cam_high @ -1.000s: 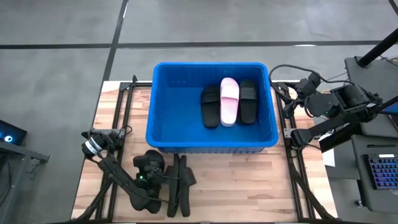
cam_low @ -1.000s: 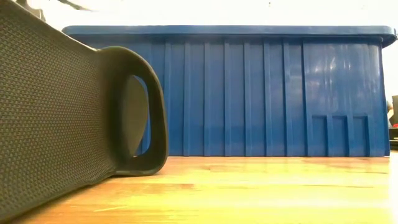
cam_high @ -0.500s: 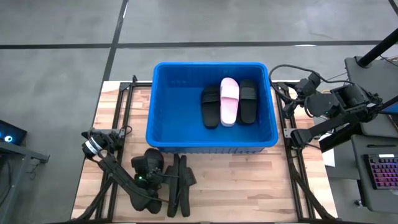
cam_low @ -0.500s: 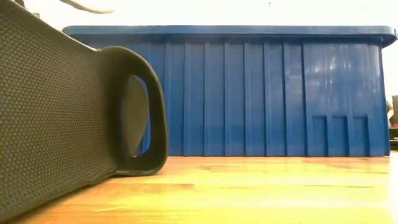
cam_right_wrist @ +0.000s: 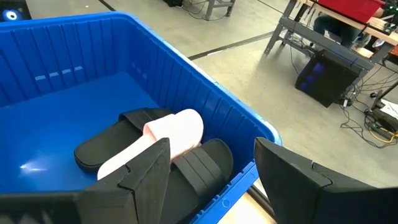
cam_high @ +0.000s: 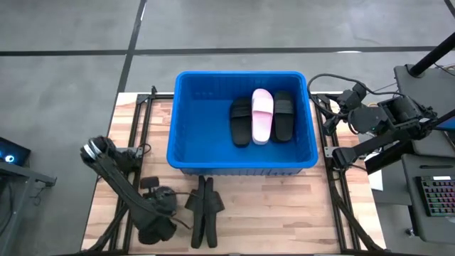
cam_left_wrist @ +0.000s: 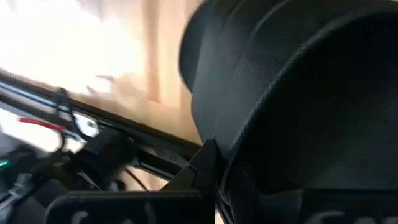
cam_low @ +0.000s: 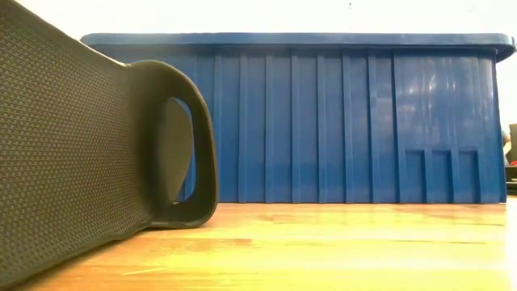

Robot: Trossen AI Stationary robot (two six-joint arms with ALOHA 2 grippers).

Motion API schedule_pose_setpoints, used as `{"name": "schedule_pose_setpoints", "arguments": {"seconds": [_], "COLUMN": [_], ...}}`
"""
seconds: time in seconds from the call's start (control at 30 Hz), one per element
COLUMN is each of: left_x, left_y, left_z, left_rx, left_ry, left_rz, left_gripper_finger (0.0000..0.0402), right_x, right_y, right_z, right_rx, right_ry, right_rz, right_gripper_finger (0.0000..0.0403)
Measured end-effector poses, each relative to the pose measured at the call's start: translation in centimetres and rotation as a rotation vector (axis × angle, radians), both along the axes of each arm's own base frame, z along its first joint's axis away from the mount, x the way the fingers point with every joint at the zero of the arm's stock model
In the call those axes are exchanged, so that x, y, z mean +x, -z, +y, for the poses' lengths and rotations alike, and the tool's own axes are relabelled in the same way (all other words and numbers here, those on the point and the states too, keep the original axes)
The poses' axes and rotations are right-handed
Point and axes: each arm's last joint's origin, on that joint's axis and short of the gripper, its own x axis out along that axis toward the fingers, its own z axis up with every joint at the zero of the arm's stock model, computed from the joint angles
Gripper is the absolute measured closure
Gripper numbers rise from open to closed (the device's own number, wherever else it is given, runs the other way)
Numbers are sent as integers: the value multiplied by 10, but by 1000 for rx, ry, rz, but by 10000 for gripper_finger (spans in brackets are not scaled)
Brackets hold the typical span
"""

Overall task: Pick and place slides into bin
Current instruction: Put the black slide into the blue bin

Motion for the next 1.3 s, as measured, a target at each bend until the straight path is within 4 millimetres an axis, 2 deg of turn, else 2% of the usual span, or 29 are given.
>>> {"name": "schedule_pose_setpoints", "arguments": {"seconds": [0.1, 0.37, 0.5, 0.57, 0.67, 0.77, 0.87, 1.03, 1.3], "left_x": [-11, -47, -61, -61, -54, -43, -26, 11, 69], "left_y": [-25, -104, -137, -150, -167, -181, -192, -202, -195], "left_z": [11, 50, 70, 77, 81, 82, 79, 83, 109], "left_rx": [-120, -431, -504, -513, -481, -408, -308, -163, 70], "left_ry": [-21, -264, -419, -460, -452, -371, -252, -163, -101], "left_rz": [-18, -165, -334, -513, -812, -1090, -1271, -1401, -1418], "left_gripper_finger": [400, 401, 401, 401, 401, 401, 401, 401, 402], "right_x": [0, 0, 0, 0, 0, 0, 0, 1, 2], "right_y": [0, 0, 0, 0, 0, 0, 0, 0, 1], "right_z": [0, 0, 0, 0, 0, 0, 0, 1, 2], "right_rx": [0, 1, 2, 1, 2, 2, 2, 10, 43], "right_ry": [0, -2, -2, -2, -2, -2, -2, -9, -34], "right_rz": [0, 0, 0, 1, 0, 1, 1, 0, 2], "right_gripper_finger": [179, 179, 179, 179, 179, 179, 179, 179, 179]}}
